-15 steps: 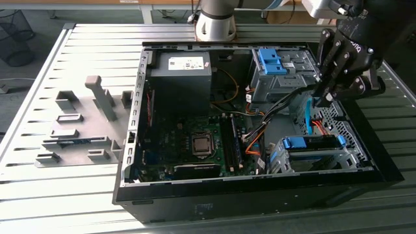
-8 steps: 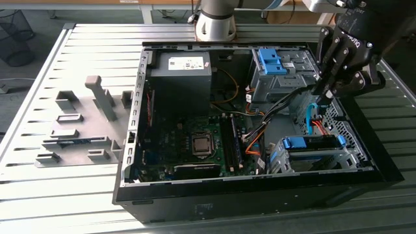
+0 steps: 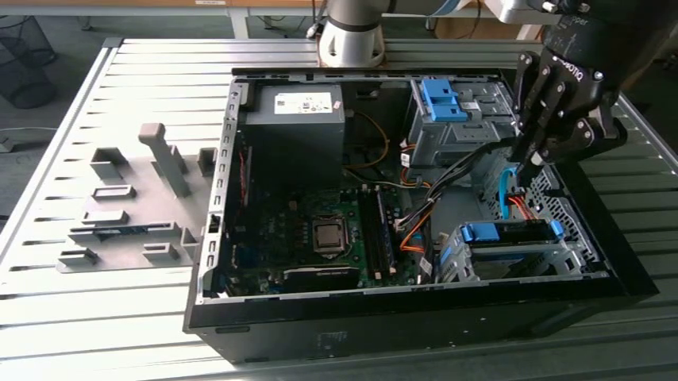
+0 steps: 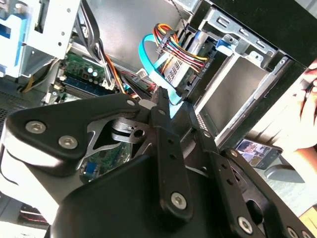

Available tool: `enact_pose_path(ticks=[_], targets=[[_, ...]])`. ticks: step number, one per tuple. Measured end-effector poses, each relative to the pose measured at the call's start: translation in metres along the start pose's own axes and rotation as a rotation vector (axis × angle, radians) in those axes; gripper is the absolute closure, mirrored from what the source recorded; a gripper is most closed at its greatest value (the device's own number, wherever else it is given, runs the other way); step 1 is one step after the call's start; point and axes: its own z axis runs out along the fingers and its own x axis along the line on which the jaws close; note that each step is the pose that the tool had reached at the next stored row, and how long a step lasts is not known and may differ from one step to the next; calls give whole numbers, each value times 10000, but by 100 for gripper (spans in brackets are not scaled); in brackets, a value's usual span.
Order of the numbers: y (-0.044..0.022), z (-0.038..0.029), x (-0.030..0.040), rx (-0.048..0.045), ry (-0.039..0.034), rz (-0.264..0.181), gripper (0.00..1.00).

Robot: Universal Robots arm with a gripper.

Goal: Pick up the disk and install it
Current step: 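Insert the second disk wire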

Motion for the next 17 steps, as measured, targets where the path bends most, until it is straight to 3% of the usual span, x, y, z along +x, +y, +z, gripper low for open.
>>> enact_pose_path(ticks=[10,13,17], targets=[[1,115,-11,8,84,1,71],[0,129,-6,8,86,1,84],[-2,144,26,6,47,1,84]])
